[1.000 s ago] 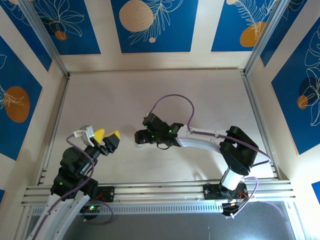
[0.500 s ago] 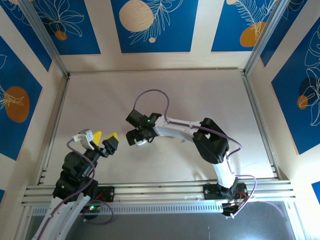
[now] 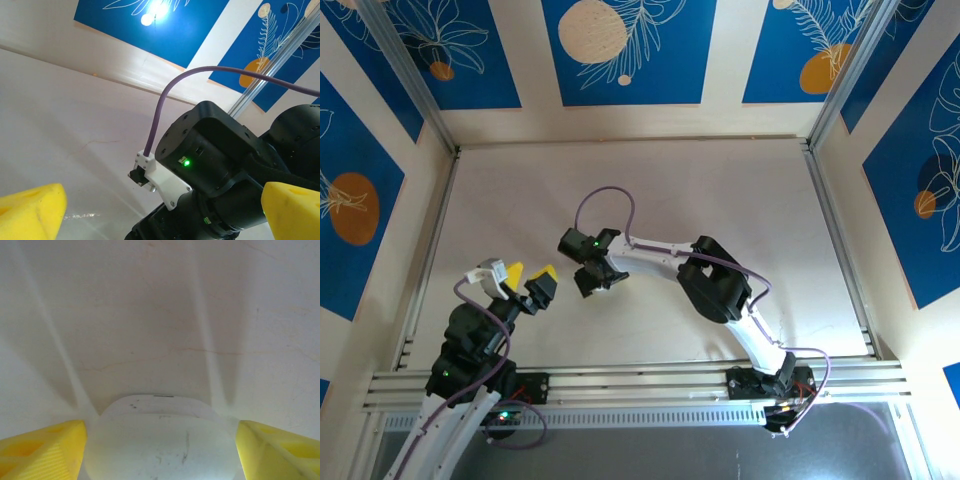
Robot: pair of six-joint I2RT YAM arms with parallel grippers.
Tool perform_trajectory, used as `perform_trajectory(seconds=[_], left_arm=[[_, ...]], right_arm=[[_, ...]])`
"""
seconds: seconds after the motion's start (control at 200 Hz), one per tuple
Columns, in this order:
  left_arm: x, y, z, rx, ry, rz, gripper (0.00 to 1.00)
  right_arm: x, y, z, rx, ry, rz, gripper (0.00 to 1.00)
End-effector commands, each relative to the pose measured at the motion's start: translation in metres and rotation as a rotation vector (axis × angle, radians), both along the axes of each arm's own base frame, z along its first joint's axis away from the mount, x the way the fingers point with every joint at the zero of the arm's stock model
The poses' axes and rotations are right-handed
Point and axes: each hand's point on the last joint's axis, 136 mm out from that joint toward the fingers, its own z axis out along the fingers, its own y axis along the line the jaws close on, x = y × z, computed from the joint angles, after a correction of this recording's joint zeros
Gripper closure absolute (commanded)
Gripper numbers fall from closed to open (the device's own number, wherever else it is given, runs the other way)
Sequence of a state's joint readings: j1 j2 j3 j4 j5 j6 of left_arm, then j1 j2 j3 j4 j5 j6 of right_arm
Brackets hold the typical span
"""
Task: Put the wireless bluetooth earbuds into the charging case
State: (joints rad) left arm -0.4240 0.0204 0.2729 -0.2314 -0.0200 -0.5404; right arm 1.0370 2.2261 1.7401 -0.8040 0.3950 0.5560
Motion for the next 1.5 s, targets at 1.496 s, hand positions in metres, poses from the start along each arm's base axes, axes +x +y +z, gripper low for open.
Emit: perform_trajectory(seconds=[1.496], left_arm=[[-0.001, -0.003, 0.001, -0.001, -0.017, -0.016, 0.00]], right_arm=[[0.090, 0.044, 0.003, 0.071, -0.102, -0.333, 0.30]])
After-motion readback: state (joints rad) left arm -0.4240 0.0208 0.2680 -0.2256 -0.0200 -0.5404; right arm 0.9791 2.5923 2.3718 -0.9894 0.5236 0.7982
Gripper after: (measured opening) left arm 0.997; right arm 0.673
